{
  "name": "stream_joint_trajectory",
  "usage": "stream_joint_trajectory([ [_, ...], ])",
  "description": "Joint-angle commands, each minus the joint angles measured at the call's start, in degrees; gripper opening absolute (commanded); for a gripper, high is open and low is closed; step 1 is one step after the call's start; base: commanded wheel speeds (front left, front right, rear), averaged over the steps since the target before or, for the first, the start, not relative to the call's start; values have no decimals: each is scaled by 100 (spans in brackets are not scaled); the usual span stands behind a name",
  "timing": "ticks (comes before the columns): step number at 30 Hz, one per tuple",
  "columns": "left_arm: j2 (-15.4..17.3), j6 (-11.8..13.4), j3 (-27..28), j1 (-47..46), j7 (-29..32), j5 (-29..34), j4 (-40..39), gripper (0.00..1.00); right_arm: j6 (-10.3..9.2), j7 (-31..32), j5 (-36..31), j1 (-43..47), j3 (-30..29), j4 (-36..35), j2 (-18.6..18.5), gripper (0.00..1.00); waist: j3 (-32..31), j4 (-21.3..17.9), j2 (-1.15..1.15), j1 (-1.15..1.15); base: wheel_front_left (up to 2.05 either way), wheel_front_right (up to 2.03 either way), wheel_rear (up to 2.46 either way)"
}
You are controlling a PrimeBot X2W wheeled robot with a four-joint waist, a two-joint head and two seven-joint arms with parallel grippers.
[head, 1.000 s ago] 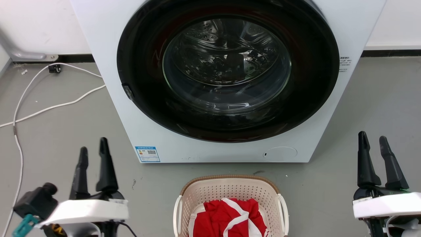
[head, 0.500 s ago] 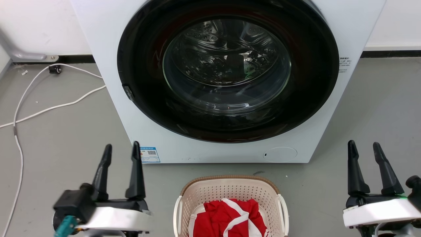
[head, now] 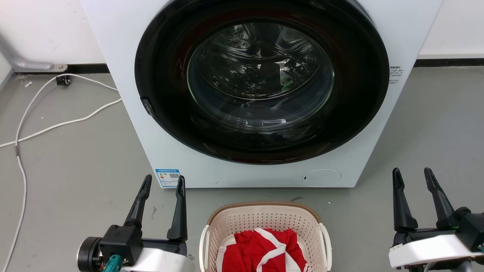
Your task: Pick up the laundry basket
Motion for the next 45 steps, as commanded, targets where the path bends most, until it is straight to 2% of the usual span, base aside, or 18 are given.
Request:
stream_joint_trajectory([
  [1, 50, 8, -69, 20, -59, 101, -42, 100, -2, -65, -168, 55, -8, -32, 3, 100, -2, 5, 0, 0, 0, 0, 0],
  [6, -53, -164, 12, 99, -104, 20, -80, 100, -2, -112, -226, 82, -17, -38, 3, 100, -4, 15, 0, 0, 0, 0, 0],
  [9, -174, -368, 186, 139, -146, 43, -83, 100, -2, -138, -249, 101, -1, -51, 3, 100, -6, 19, 0, 0, 0, 0, 0],
  [10, -242, -540, 287, 186, -164, 100, -81, 100, -2, -170, -280, 112, -1, -40, 3, 100, -5, 22, 0, 0, 0, 0, 0],
  [11, -242, -540, 287, 186, -164, 100, -81, 100, -2, -170, -280, 112, -1, -40, 3, 100, -5, 22, 0, 0, 0, 0, 0],
  [16, -409, -912, 530, 254, -221, 309, -47, 100, -2, -220, -407, 109, -6, -36, 3, 100, -11, 22, 0, 0, 0, 0, 0],
  [23, -562, -1233, 724, 341, -293, 567, 34, 100, -2, -293, -463, 160, 18, -7, 4, 100, -16, 16, 0, 0, 0, 0, 0],
  [31, -623, -1369, 813, 382, -376, 851, 39, 100, -2, -375, -621, 202, 32, -28, 4, 100, -12, 18, 0, 0, 0, 0, 0],
  [45, -636, -1415, 845, 389, -370, 786, 69, 100, -2, -369, -530, 160, 40, 34, 4, 100, 12, 15, 0, 0, 0, 0, 0],
])
